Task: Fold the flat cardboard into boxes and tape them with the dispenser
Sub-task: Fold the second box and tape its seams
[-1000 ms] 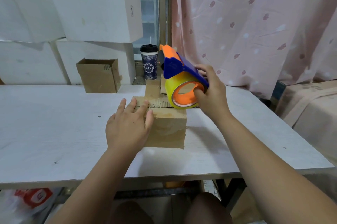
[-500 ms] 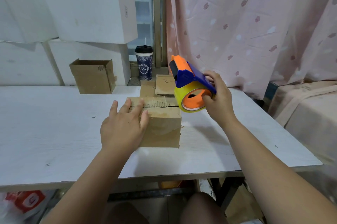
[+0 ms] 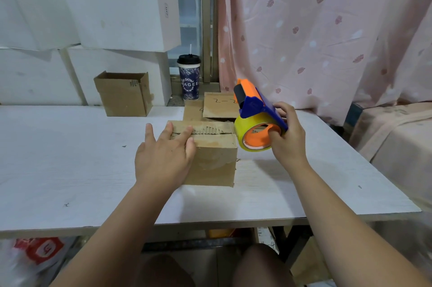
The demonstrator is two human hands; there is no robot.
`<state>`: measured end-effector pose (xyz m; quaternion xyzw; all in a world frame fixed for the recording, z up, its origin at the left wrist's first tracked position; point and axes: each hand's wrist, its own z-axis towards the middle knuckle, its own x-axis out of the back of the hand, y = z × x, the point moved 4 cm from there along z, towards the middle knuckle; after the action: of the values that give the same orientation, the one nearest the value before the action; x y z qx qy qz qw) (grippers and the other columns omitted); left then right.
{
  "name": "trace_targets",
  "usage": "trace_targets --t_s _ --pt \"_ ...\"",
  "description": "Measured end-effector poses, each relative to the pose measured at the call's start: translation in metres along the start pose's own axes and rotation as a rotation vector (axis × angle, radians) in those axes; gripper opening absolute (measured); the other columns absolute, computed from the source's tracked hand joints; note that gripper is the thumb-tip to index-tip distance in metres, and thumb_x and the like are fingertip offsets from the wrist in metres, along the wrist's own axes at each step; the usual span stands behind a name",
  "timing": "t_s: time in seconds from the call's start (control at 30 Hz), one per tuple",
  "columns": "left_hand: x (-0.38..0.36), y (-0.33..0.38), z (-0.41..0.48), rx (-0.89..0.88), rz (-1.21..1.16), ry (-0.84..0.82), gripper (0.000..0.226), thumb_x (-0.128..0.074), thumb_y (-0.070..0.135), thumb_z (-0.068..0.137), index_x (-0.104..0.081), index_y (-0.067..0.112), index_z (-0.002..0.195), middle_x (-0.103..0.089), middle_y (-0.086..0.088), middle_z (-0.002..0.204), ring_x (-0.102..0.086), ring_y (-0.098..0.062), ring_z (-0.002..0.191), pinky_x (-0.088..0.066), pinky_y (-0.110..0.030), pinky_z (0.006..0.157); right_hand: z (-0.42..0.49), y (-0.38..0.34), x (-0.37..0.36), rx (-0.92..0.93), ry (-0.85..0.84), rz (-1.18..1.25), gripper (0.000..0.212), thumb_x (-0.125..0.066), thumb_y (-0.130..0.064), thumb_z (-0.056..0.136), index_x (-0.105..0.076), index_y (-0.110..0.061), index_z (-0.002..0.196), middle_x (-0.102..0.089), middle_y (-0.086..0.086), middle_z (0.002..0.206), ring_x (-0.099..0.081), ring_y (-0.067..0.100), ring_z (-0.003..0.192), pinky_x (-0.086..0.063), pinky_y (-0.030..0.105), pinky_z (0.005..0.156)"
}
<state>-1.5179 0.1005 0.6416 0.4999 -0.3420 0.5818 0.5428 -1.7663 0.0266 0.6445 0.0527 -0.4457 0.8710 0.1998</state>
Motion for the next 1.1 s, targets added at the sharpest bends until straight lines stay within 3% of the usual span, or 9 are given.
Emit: trace_targets --t_s 0.13,0.3,0.47,0.67,0.97,1.1 --pt "0.0 0.0 0.0 -0.009 0.023 -0.011 0.056 -0.004 0.046 0.091 -0.015 0.048 0.146 -0.017 0.0 0.158 -0.001 -0.037 0.144 -0.022 -0.046 0.111 -0.01 0.007 -0.001 -0.021 0.007 0.025 0.058 -0.046 -0.003 0.068 -0.048 -0.037 0.114 -0.057 -0.013 0.107 -0.052 -0.008 0.096 -0.042 0.003 0.069" --pt "0.002 0.002 -0.001 0.013 -0.013 0.0 0.052 -0.01 0.045 0.094 -0.02 0.049 0.144 -0.019 0.003 0.157 -0.002 -0.036 0.145 -0.025 -0.047 0.109 -0.02 0.008 -0.002 -0.059 0.056 0.069 0.054 -0.047 -0.008 0.068 -0.047 -0.039 0.112 -0.055 -0.022 0.104 -0.051 -0.015 0.094 -0.042 0.002 0.065" --pt "0.004 0.003 -0.003 0.029 -0.019 0.01 0.053 -0.01 0.045 0.092 -0.023 0.05 0.143 -0.021 0.006 0.157 -0.003 -0.031 0.145 -0.028 -0.049 0.106 -0.007 -0.002 0.01 0.019 0.03 -0.055 0.059 -0.051 0.011 0.071 -0.053 -0.026 0.117 -0.059 -0.004 0.108 -0.054 0.01 0.096 -0.045 0.016 0.078" --pt "0.003 0.003 -0.002 0.026 -0.012 0.025 0.054 -0.009 0.045 0.091 -0.022 0.05 0.143 -0.022 0.006 0.156 -0.007 -0.03 0.145 -0.031 -0.049 0.104 0.014 -0.025 0.02 0.071 -0.065 -0.163 0.056 -0.054 0.006 0.077 -0.048 -0.035 0.116 -0.057 -0.003 0.11 -0.052 0.015 0.097 -0.038 0.012 0.071" --pt "0.003 0.004 -0.003 0.021 -0.021 0.015 0.057 -0.007 0.044 0.089 -0.024 0.047 0.144 -0.021 0.004 0.157 -0.005 -0.033 0.145 -0.027 -0.05 0.107 -0.014 0.015 0.01 -0.062 -0.089 -0.093 0.059 -0.054 0.01 0.079 -0.047 -0.029 0.123 -0.056 -0.006 0.115 -0.053 0.011 0.099 -0.041 0.014 0.074" --pt "0.004 0.007 -0.004 0.029 -0.034 0.045 0.056 -0.015 0.041 0.094 -0.031 0.024 0.145 -0.03 0.0 0.153 -0.01 -0.03 0.145 -0.03 -0.05 0.106 -0.028 0.022 0.002 -0.078 -0.075 -0.013 0.061 -0.051 0.005 0.076 -0.043 -0.041 0.115 -0.053 -0.017 0.109 -0.051 -0.007 0.099 -0.041 0.002 0.07"
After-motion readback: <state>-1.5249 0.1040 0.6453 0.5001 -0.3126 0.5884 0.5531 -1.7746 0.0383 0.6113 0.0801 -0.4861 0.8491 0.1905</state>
